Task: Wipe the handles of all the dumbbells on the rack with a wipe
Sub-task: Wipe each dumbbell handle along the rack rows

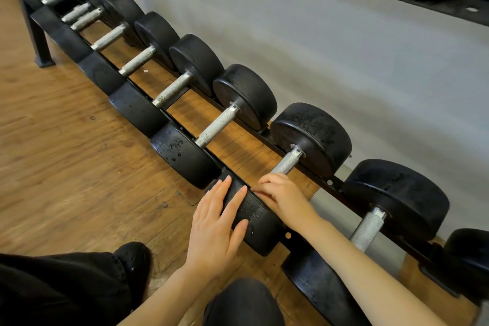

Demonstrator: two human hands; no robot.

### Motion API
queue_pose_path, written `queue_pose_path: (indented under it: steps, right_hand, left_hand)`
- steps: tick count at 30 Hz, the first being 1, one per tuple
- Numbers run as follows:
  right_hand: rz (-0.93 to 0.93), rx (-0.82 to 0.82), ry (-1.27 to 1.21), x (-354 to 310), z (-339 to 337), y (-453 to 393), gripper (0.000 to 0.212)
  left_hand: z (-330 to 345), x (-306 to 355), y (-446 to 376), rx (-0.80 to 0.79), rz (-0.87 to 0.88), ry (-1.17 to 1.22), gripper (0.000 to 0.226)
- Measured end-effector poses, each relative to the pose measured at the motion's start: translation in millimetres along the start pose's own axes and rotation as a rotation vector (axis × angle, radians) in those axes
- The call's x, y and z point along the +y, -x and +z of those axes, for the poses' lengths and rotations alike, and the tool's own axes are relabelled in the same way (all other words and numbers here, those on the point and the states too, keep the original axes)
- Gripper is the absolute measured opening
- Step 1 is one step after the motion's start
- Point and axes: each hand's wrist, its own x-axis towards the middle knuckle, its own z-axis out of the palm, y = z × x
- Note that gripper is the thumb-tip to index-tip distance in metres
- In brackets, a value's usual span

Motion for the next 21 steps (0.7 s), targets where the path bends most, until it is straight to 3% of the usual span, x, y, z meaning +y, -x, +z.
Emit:
queue_pose_path:
  steps: [5,10,16,21]
  right_hand:
    - [0.015,0.130,0.068,1,1,-7,0.018]
    - [-0.022,-0.009,0.047,-1,1,-8,0.020]
    - [0.032,0.076,0.019,5,-2,-13,0.026]
    - [0.048,-0.092,0.010,5,-10,-20,0.037]
  left_hand:
    - [-1,1,0,0.014,0.010,-0.001,0.052]
    - [-1,1,-1,0.018,0.013,-0.007,0.052]
    - [-2,0,0,0.011,0.025,-0.016,0.053]
    - [-2,-1,0,-0.003,0.027,-0.029,0.053]
